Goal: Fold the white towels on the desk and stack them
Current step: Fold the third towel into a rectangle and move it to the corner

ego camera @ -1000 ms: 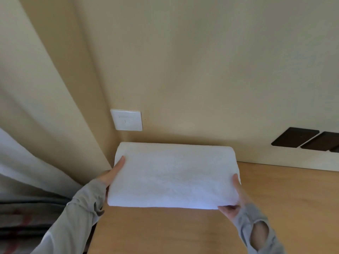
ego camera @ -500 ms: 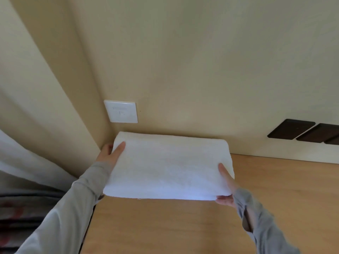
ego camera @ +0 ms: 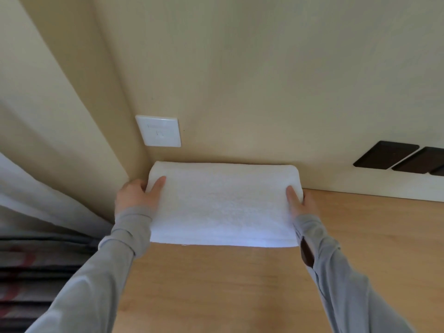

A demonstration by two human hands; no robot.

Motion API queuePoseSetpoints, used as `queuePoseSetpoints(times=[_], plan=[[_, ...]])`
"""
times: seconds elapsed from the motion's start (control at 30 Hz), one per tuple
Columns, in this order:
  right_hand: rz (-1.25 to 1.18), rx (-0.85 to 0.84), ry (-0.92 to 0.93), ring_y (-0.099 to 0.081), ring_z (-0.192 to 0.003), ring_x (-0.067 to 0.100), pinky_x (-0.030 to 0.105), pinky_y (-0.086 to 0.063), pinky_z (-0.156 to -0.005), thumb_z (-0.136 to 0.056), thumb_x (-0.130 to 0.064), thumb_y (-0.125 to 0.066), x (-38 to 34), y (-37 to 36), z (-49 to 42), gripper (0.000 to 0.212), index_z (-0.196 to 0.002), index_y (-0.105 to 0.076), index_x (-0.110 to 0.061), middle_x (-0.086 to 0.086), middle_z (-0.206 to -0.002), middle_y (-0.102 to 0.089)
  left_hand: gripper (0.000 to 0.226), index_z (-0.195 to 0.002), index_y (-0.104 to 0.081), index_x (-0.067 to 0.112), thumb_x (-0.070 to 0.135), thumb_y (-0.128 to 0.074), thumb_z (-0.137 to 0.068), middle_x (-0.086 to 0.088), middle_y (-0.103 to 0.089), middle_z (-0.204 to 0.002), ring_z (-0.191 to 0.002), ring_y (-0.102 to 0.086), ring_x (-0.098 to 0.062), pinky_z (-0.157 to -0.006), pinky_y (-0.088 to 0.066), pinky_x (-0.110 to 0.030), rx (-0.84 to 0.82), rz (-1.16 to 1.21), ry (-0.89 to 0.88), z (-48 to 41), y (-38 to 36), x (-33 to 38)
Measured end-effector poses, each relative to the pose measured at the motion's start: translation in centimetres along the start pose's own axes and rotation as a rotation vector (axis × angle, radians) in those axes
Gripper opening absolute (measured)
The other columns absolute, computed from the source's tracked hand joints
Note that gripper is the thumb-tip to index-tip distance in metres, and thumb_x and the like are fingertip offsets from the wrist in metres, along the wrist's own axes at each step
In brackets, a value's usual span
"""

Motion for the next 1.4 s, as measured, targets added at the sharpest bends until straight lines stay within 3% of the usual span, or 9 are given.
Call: queuePoseSetpoints(times=[0.13,0.3,0.53,0.67,0.83,1.1,1.23,1.3,1.4], plan=[[-0.050,0.035,0.023,-0.053,-0.073,0.018,0.033,-0.042,-0.071,-0.088,-0.042,-0.054,0.1,-0.1,-0.2,0.029,-0.095,-0.051,-0.014,0.002,-0.084,-0.057,0.039,-0.093,-0.052,0.010,0.048,-0.056,-0.086,-0.009,-0.054,-0.093,-0.083,-0.050,-0.029,-0.075,-0.042,-0.038,-0.040,0.159,-0.027,0.5,-1.2,0.2],[-0.110,0.115,0.093,-0.049,-0.070,0.018,0.025,-0.037,-0.057,-0.092,-0.036,-0.052,0.4,0.1,0.6,0.025,-0.095,-0.047,-0.011,0.002,-0.080,-0.052,0.024,-0.093,-0.048,0.012,0.035,-0.052,-0.092,-0.006,-0.052,-0.093,-0.077,-0.044,-0.025,-0.070,-0.034,-0.034,0.122,0.236,-0.228,0.3,-0.8,1.8],[0.002,0.098,0.021,-0.054,-0.080,0.026,0.035,-0.044,-0.073,-0.089,-0.042,-0.052,0.1,-0.4,-0.1,0.036,-0.100,-0.051,-0.008,0.008,-0.091,-0.057,0.035,-0.104,-0.050,0.013,0.045,-0.050,-0.090,-0.010,-0.056,-0.096,-0.082,-0.047,-0.029,-0.077,-0.040,-0.037,-0.011,0.199,-0.023,-1.2,-2.6,0.6],[-0.067,0.250,0.056,-0.050,-0.066,0.016,0.026,-0.036,-0.055,-0.081,-0.046,-0.063,0.4,1.2,1.2,0.041,-0.090,-0.046,-0.010,0.000,-0.078,-0.052,0.040,-0.111,-0.050,0.016,0.049,-0.053,-0.087,-0.002,-0.053,-0.094,-0.085,-0.047,-0.026,-0.081,-0.041,-0.038,-0.039,0.316,0.068,-0.1,-1.4,0.2],[-0.219,0.375,0.067,-0.043,-0.057,0.012,0.020,-0.034,-0.053,-0.084,-0.042,-0.062,3.5,2.0,4.1,0.038,-0.076,-0.045,-0.009,-0.003,-0.063,-0.045,0.019,-0.091,-0.061,0.023,0.041,-0.058,-0.086,0.005,-0.060,-0.083,-0.078,-0.053,-0.015,-0.078,-0.040,-0.029,0.288,0.409,0.057,4.8,2.3,-3.2],[-0.235,0.274,0.047,-0.033,-0.050,0.013,0.025,-0.031,-0.049,-0.089,-0.035,-0.059,4.3,1.7,3.9,0.043,-0.059,-0.037,-0.012,0.000,-0.054,-0.037,0.025,-0.082,-0.052,0.014,0.037,-0.062,-0.086,-0.003,-0.055,-0.077,-0.073,-0.050,-0.023,-0.075,-0.044,-0.037,0.225,0.393,0.085,5.0,-0.5,-3.8],[-0.164,0.231,0.012,-0.039,-0.059,0.019,0.027,-0.033,-0.051,-0.091,-0.028,-0.057,3.0,1.8,3.3,0.033,-0.069,-0.043,-0.007,0.002,-0.060,-0.040,0.023,-0.086,-0.054,0.009,0.029,-0.064,-0.085,-0.011,-0.057,-0.086,-0.080,-0.053,-0.030,-0.081,-0.047,-0.044,0.225,0.367,0.088,4.6,-0.1,-2.6],[-0.139,0.307,0.007,-0.052,-0.079,0.026,0.034,-0.044,-0.067,-0.087,-0.020,-0.061,1.9,2.6,3.7,0.023,-0.094,-0.049,-0.002,0.007,-0.080,-0.051,0.026,-0.099,-0.057,0.003,0.024,-0.063,-0.086,-0.019,-0.058,-0.099,-0.090,-0.055,-0.039,-0.081,-0.046,-0.049,0.308,0.238,-0.086,5.5,1.0,-0.5],[0.243,0.427,0.506,-0.050,-0.116,0.033,0.044,-0.040,-0.098,-0.084,-0.009,-0.059,-5.4,1.7,5.4,0.043,-0.124,-0.050,0.000,0.018,-0.123,-0.055,0.041,-0.120,-0.058,0.004,0.032,-0.045,-0.092,-0.020,-0.057,-0.125,-0.114,-0.052,-0.041,-0.092,-0.043,-0.050,0.293,-0.048,-0.574,9.0,-0.5,7.2]])
Point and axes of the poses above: each hand's wrist, its own z-axis away from the middle knuckle, its own y-axis out of the back of the hand, x = y × z, the point moved 7 cm from there along -z, towards the middle knuckle
